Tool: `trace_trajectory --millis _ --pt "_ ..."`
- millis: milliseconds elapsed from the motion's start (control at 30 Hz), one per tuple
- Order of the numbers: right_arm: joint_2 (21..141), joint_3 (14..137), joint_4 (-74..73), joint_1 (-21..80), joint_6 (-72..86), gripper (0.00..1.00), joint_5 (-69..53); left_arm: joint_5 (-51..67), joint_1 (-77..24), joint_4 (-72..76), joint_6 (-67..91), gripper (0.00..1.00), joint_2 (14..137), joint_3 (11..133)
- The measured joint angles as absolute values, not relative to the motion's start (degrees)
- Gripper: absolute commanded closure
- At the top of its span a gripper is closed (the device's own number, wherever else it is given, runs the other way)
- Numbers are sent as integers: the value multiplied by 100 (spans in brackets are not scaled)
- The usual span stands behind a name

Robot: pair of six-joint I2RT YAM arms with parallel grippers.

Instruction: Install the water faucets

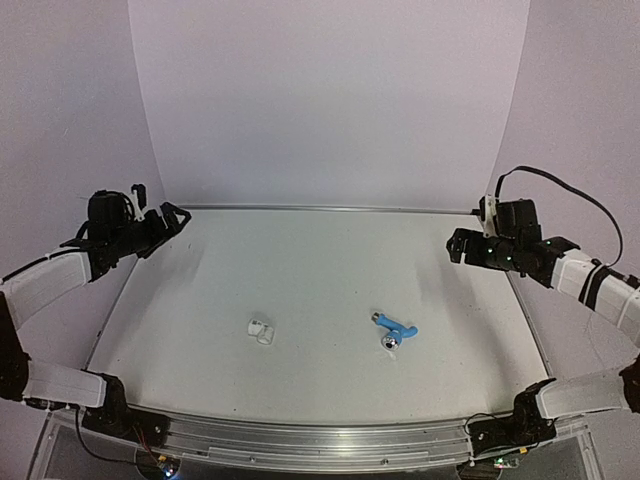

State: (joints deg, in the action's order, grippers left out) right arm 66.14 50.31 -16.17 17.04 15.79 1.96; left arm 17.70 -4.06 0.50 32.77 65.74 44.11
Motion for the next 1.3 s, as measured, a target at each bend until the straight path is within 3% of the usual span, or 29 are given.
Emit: trace_trajectory --millis 700,867,1300 --pt "8262 5197 -1732 2532 1269 2 -1122 1675 -2479 -449 3154 0 8602 5302" --pt "9127 5541 -1863 2964 1063 15 -1311 1621 -2823 -449 3155 0 8938 5507" --pt "10499 6584 -2459 3621 530 32 -1328 1532 -3272 -449 3155 0 9232 5728"
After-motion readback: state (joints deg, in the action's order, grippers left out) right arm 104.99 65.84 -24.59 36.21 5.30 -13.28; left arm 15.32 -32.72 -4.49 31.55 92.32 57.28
